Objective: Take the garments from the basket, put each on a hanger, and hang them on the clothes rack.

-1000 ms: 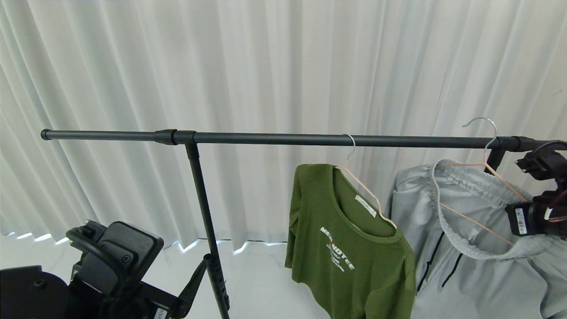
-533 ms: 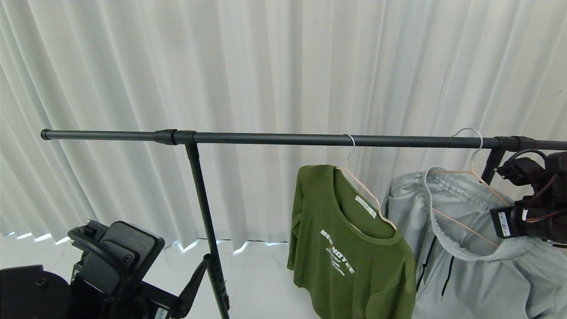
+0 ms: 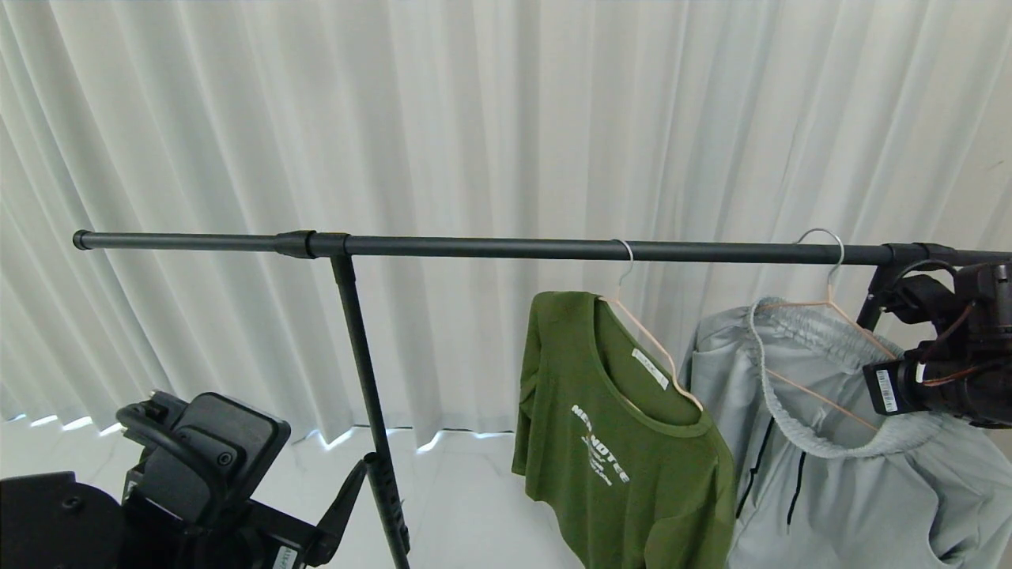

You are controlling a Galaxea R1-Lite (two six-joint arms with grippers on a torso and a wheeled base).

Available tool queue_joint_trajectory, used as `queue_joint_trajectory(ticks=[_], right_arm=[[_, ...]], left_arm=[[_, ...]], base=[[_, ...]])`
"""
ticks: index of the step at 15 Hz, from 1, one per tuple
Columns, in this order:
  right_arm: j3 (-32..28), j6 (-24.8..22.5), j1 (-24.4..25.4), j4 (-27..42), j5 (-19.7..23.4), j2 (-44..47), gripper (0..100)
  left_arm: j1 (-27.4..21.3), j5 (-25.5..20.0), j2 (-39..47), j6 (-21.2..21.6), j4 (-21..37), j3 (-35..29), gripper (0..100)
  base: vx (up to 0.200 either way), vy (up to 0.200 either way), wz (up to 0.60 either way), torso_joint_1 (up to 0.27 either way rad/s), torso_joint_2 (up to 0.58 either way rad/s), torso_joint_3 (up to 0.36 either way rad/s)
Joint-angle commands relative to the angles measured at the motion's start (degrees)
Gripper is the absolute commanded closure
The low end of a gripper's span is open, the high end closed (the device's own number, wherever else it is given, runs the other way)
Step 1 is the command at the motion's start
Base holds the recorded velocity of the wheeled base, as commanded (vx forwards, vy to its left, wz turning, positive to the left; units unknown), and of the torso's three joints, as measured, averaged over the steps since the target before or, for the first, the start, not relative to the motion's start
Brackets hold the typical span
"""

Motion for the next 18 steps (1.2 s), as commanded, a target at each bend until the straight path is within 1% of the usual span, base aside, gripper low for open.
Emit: queue_joint_trajectory(ticks=[1, 9, 10, 13, 16, 17, 18], right_arm=[[-0.64, -0.02, 0.39, -0.03, -0.17, 1.1, 100], [-0.56, 0.07, 0.74, 0.32, -0.35, 1.36, 100], [-0.56, 0.07, 0.74, 0.32, -0.35, 1.27, 0], [-0.47, 0.16, 0.74, -0.03, -0.35, 0.66, 0], [0.32, 0.34, 0.74, -0.03, -0.35, -2.95, 0], [0.68, 0.95, 0.74, -0.03, -0.35, -4.7, 0], [0.94, 2.53, 0.91, -0.03, -0.26, -6.81, 0]], left_arm=[[0.0, 0.11, -0.03, 0.06, -0.01, -0.01, 0], [0.0, 0.2, -0.47, 0.06, -0.09, -0.19, 0], [0.0, 0.2, -0.47, 0.06, -0.01, -0.19, 0], [0.0, 0.2, -0.65, 0.06, -0.09, -0.19, 0], [0.17, 0.2, -1.09, 0.06, -0.01, -0.1, 0], [1.23, 0.2, -1.53, 0.06, -0.09, -0.19, 0], [2.9, 0.2, -1.88, 0.06, -0.01, -0.19, 0]], base=[[0.0, 0.0, 0.0, 0.0, 0.0, 0.0], [0.0, 0.0, 0.0, 0.0, 0.0, 0.0], [0.0, 0.0, 0.0, 0.0, 0.0, 0.0], [0.0, 0.0, 0.0, 0.0, 0.0, 0.0], [0.0, 0.0, 0.0, 0.0, 0.0, 0.0], [0.0, 0.0, 0.0, 0.0, 0.0, 0.0], [0.0, 0.0, 0.0, 0.0, 0.0, 0.0]])
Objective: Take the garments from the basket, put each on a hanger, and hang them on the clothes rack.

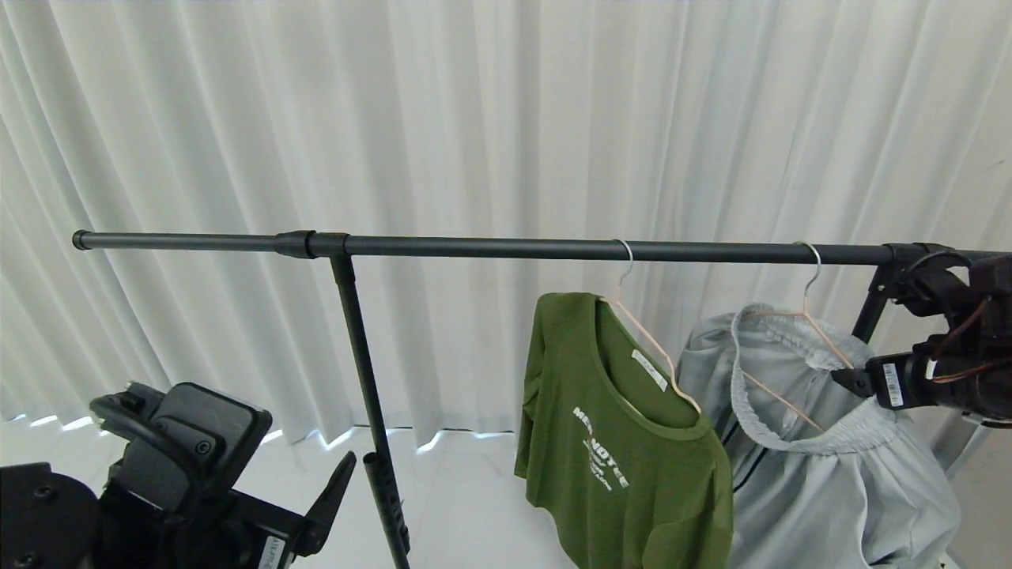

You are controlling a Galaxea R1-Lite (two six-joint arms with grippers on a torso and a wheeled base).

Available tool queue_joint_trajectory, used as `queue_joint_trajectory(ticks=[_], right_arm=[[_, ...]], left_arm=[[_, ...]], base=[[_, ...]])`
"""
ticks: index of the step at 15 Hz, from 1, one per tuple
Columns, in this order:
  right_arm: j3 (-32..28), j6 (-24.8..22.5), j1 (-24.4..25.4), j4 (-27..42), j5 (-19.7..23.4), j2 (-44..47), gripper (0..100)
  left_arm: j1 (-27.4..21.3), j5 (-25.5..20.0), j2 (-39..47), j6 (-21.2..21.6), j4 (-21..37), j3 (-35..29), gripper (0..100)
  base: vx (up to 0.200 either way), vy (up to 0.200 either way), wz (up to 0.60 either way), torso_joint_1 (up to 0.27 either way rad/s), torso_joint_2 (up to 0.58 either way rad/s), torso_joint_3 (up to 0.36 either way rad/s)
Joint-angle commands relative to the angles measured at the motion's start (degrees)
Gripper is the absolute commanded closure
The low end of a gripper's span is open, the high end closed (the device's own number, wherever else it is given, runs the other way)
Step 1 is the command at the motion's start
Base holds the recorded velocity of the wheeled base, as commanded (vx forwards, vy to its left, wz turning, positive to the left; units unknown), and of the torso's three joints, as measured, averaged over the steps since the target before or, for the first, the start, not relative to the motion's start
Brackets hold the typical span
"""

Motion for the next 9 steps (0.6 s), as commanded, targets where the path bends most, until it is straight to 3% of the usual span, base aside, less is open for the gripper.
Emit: queue_joint_trajectory(ticks=[1, 3, 4, 7, 9], right_arm=[[0.92, 3.46, 0.7, -0.23, 0.27, -6.83, 0], [1.62, 7.24, 1.66, -3.04, 0.45, -10.44, 0], [4.61, 8.29, 2.02, -7.79, 0.53, -13.07, 0], [11.81, 8.03, 1.75, -17.46, 0.45, -16.5, 0], [13.75, 7.94, 1.66, -18.69, 0.53, -18.35, 0]], left_arm=[[4.64, 0.03, -1.23, 0.0, -0.09, -0.13, 0], [11.85, -0.15, -1.75, -0.09, -0.09, -0.57, 0], [18.18, -0.33, -1.93, -0.18, -0.09, -0.48, 0], [29.6, -0.41, -2.02, -0.09, -0.09, -1.09, 0], [36.11, -0.33, -2.54, 0.0, -0.01, -1.27, 0]], base=[[0.0, 0.0, 0.0, 0.0, 0.0, 0.0], [0.0, 0.0, 0.0, 0.0, 0.0, 0.0], [0.0, 0.0, 0.0, 0.0, 0.0, 0.0], [0.0, 0.0, 0.0, 0.0, 0.0, 0.0], [0.0, 0.0, 0.0, 0.0, 0.0, 0.0]])
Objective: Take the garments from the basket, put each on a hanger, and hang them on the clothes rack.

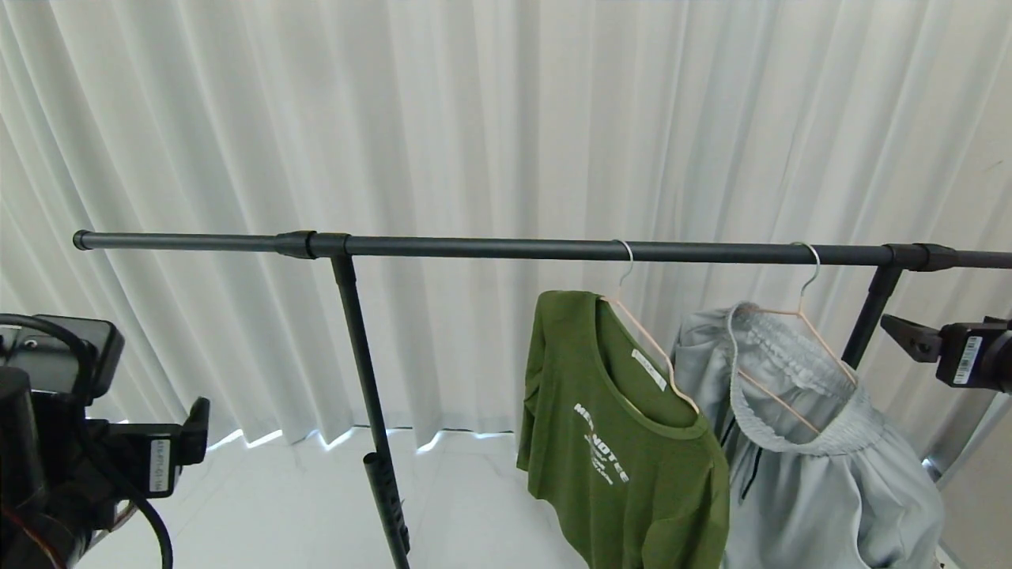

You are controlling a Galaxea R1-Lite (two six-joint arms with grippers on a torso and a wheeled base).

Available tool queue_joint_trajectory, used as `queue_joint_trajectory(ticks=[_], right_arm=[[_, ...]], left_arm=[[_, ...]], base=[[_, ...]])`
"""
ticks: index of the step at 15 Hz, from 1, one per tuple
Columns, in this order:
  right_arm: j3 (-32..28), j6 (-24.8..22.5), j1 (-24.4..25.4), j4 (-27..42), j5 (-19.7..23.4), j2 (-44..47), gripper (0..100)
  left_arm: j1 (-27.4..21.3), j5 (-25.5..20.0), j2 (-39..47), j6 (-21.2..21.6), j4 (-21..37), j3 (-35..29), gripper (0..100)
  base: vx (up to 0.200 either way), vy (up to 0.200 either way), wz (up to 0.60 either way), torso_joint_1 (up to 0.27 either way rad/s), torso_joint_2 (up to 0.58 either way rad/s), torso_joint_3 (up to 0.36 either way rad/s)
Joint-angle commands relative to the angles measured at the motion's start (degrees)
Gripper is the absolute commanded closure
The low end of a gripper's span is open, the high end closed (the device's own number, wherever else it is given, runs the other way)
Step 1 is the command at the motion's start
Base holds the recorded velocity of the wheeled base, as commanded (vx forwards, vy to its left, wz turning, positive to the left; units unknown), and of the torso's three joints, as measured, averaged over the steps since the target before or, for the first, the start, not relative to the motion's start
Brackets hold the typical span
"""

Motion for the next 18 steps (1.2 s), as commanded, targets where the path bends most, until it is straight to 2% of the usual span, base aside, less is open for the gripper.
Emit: queue_joint_trajectory(ticks=[1, 4, 10, 12, 14, 18], right_arm=[[1.49, -0.03, -0.06, -0.15, 0.03, -3.38, 0], [1.57, -1.35, -0.32, -0.06, 0.03, -4.7, 0], [2.01, -6.71, -1.02, 0.21, 0.3, -8.83, 0], [2.98, -8.73, -2.43, 0.21, 0.3, -9.8, 0], [3.68, -9.61, -3.04, 0.21, 0.3, -11.12, 0], [6.14, -10.4, -3.31, 1.09, 0.21, -14.81, 0]], left_arm=[[7.66, -0.04, -1.0, 0.08, -0.06, -0.26, 0], [10.56, -0.04, -2.76, -0.01, 0.03, 0.09, 0], [10.82, 0.23, -9.79, 0.61, 0.29, 5.02, 0], [11.61, 0.23, -13.83, 3.51, 0.38, 7.3, 0], [15.22, 0.14, -18.58, 8.17, 0.47, 9.67, 0], [17.59, 0.14, -25.52, 9.05, 0.47, 12.84, 0]], base=[[0.0, 0.0, 0.0, 0.0, 0.0, 0.0], [0.0, 0.0, 0.0, 0.0, 0.0, 0.0], [0.0, 0.0, 0.0, 0.0, 0.0, 0.0], [-0.2, 0.0, 0.0, 0.007, 0.0, 0.002], [-0.2, 0.0, 0.0, 0.01, 0.0, 0.0], [-0.2, 0.0, 0.0, -0.001, 0.0, 0.005]])
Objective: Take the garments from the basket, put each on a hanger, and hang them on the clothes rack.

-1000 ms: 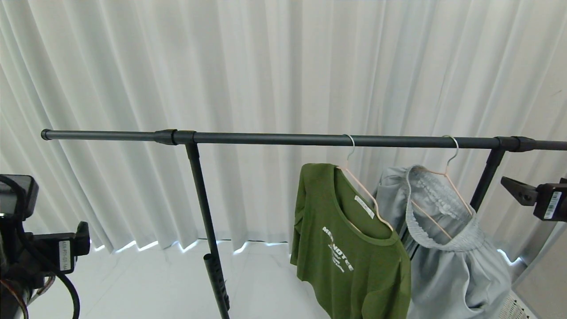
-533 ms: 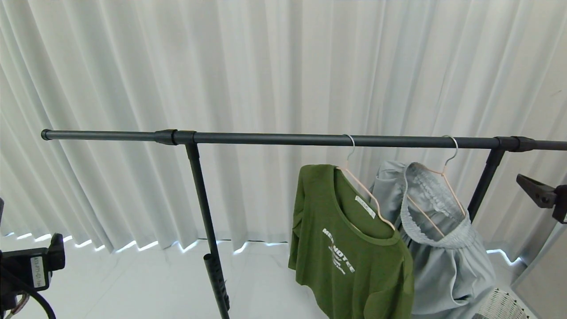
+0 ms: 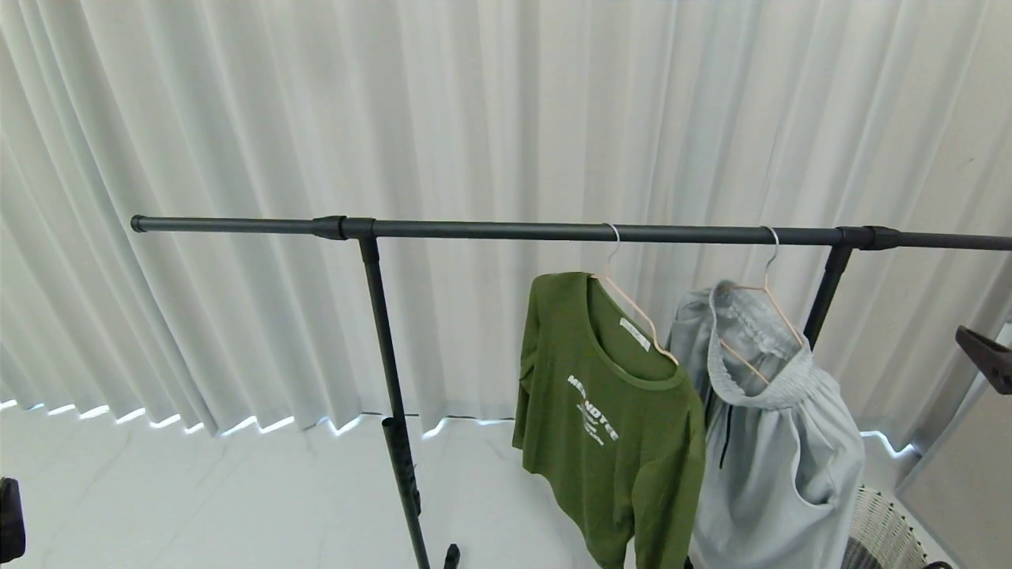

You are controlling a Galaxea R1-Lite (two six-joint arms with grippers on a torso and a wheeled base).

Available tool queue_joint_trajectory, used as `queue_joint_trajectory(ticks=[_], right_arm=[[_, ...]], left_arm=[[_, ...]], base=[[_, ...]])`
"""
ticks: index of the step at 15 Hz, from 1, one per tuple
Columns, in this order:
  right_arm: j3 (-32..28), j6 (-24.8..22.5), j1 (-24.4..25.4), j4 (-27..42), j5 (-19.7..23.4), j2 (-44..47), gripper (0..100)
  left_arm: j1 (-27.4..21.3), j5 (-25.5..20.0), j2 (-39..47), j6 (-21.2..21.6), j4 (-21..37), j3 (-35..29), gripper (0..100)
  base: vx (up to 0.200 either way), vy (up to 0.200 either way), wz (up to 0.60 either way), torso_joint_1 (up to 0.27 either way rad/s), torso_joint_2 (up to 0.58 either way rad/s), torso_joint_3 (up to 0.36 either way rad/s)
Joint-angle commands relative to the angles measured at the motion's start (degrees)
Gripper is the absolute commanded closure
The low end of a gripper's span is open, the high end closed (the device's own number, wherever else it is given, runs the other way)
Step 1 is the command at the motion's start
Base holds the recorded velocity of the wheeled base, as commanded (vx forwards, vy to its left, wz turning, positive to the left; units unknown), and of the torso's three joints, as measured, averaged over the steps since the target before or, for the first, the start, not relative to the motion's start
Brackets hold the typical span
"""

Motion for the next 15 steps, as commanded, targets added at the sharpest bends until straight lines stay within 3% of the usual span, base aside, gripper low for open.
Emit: queue_joint_trajectory(ticks=[1, 5, 7, 9, 10, 12, 14, 15], right_arm=[[3.08, -0.65, -1.07, 1.03, -0.03, -4.13, 0], [10.02, -1.01, -4.14, 5.42, -0.12, -14.33, 0], [14.33, -1.09, -4.41, 11.93, -0.12, -23.99, 0], [17.23, -2.85, -4.41, 23.7, -0.03, -36.47, 0], [17.41, -3.56, -4.32, 27.48, 0.05, -40.16, 0], [17.41, -4.96, -2.47, 42.6, 1.28, -57.04, 0], [17.85, -4.17, -2.91, 43.39, -0.91, -58.71, 0], [18.29, -4.17, -2.91, 42.16, -4.96, -58.71, 0]], left_arm=[[0.74, 0.13, -7.57, 0.16, 0.08, 2.77, 0], [2.94, 0.57, -21.2, 0.16, 6.94, 5.67, 0], [2.94, 0.31, -32.27, 1.13, 9.14, 8.92, 0], [2.59, 0.66, -44.31, 5.96, 15.29, 8.92, 0], [2.59, 0.57, -44.22, 5.08, 15.11, 8.92, 0], [2.5, 0.39, -44.31, 2.98, 15.55, 8.92, 0], [2.5, 0.39, -44.31, 2.89, 17.92, 8.92, 0], [2.5, 0.66, -44.31, 2.01, 18.01, 8.92, 0]], base=[[-0.2, 0.0, 0.0, 0.002, 0.0, 0.007], [-0.2, 0.0, 0.0, 0.001, 0.0, 0.006], [0.0, 0.0, 0.0, 0.0, 0.0, 0.0], [0.0, 0.0, 0.0, 0.0, 0.0, 0.0], [0.0, 0.0, 0.0, 0.0, 0.0, 0.0], [0.0, 0.0, 0.0, 0.0, 0.0, 0.0], [0.0, 0.0, 0.0, 0.0, 0.0, 0.0], [0.0, 0.0, 0.0, 0.0, 0.0, 0.0]])
